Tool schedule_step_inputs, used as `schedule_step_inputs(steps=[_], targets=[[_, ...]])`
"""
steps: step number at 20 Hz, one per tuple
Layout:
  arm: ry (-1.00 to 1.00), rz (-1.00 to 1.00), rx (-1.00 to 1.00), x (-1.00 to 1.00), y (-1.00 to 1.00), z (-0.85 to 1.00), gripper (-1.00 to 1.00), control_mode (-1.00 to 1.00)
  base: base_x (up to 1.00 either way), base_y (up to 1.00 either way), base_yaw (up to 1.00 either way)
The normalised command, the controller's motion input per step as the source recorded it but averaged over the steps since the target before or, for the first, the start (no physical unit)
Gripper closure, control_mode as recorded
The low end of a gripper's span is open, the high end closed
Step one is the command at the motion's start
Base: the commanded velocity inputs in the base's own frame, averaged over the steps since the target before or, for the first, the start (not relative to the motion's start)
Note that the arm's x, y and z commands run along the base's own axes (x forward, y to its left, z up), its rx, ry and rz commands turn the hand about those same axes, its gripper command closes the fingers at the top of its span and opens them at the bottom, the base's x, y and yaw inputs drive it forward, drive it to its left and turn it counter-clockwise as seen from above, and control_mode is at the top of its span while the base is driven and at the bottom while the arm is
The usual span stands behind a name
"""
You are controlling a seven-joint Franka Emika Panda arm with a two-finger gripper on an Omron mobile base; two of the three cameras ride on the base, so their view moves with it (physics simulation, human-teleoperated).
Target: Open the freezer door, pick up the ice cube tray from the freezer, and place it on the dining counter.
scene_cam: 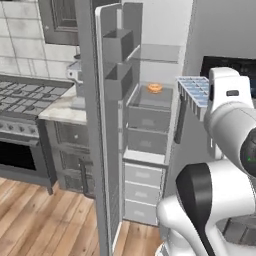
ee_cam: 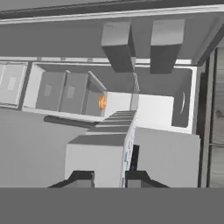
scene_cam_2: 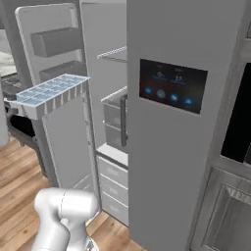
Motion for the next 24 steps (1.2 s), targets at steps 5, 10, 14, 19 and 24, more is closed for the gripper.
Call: schedule_step_inputs(steps=[5, 10, 14, 19, 24], targets=[[0.00, 0.00, 0.00, 0.00, 0.00, 0.00, 1.00, 1.00, -0.32, 0.00, 0.72], [0.00, 0.00, 0.00, 0.00, 0.00, 0.00, 1.00, 1.00, -0.31, -0.01, 0.75], [0.00, 0.00, 0.00, 0.00, 0.00, 0.00, 1.00, 1.00, -0.33, -0.01, 0.78], [0.00, 0.00, 0.00, 0.00, 0.00, 0.00, 1.00, 1.00, -0.25, 0.00, 0.83], [0.00, 0.00, 0.00, 0.00, 0.00, 0.00, 1.00, 1.00, -0.15, 0.00, 0.88]])
